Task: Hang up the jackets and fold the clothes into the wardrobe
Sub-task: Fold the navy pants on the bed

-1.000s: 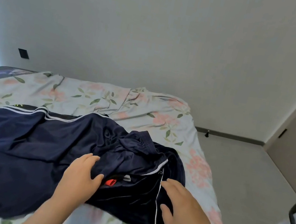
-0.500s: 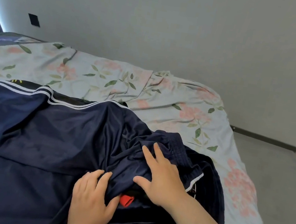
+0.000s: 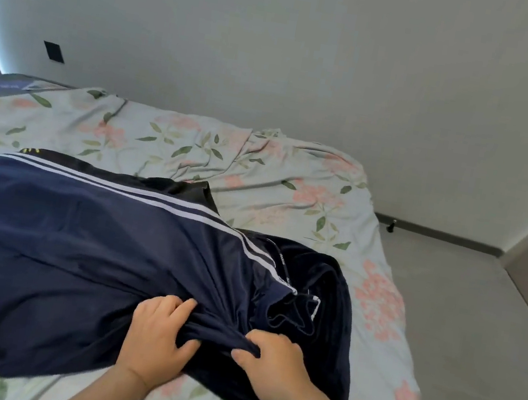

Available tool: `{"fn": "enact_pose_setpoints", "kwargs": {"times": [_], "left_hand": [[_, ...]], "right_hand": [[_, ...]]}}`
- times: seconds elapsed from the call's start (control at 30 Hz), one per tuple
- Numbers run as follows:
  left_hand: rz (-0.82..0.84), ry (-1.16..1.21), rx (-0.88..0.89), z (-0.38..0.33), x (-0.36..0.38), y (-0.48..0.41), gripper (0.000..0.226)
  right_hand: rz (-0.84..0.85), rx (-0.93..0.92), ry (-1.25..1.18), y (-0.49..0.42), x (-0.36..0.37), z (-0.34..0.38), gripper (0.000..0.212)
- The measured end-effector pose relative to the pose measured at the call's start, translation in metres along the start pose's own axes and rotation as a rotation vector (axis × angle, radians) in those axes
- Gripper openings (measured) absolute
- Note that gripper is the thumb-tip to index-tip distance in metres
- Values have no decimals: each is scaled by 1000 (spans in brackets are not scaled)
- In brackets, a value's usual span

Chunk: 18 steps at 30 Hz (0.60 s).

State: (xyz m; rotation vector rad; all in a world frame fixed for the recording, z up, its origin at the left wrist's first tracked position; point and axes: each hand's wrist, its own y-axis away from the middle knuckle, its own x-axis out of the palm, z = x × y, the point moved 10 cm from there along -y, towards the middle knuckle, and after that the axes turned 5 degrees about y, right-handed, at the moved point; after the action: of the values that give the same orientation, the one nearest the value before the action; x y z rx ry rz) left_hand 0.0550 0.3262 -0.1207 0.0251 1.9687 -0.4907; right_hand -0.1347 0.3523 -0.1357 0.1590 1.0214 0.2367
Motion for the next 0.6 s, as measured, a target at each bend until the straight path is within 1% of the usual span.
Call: {"fn": "enact_pose_setpoints", "kwargs": {"times": [0.1,0.17,0.2,0.27,0.33,0.4,0.47,0.53,0.6], "left_hand": [[69,111,25,-39,1,25,52],[97,159,74,-69,1,45,51],[106,181,100,-80,1,53,55],[124,243,163,-101,1,70,66],[133,269,213,-116,1,85,76],[129,194,258,-123,-3,93,85],[127,100,224,-118,-9,96,89],[181,16,148,-103,-9,98,79],[319,-28,47,-90,-1,104,49]], "right_hand": [[26,43,-43,37,-7,-24,30],[18,45,-36,62,-20,-38,23],[11,41,-25,73,-26,-44,21],[-8,57,-22,99,-37,-60,23],[-1,109,-57,130,-42,-84,24],[7,170,-76,163,-46,-112,28],[21,252,-43,201,-50,-144,33],[50,354,0,237,-52,-175,40],[61,452,19,271,-50,-197,45]]}}
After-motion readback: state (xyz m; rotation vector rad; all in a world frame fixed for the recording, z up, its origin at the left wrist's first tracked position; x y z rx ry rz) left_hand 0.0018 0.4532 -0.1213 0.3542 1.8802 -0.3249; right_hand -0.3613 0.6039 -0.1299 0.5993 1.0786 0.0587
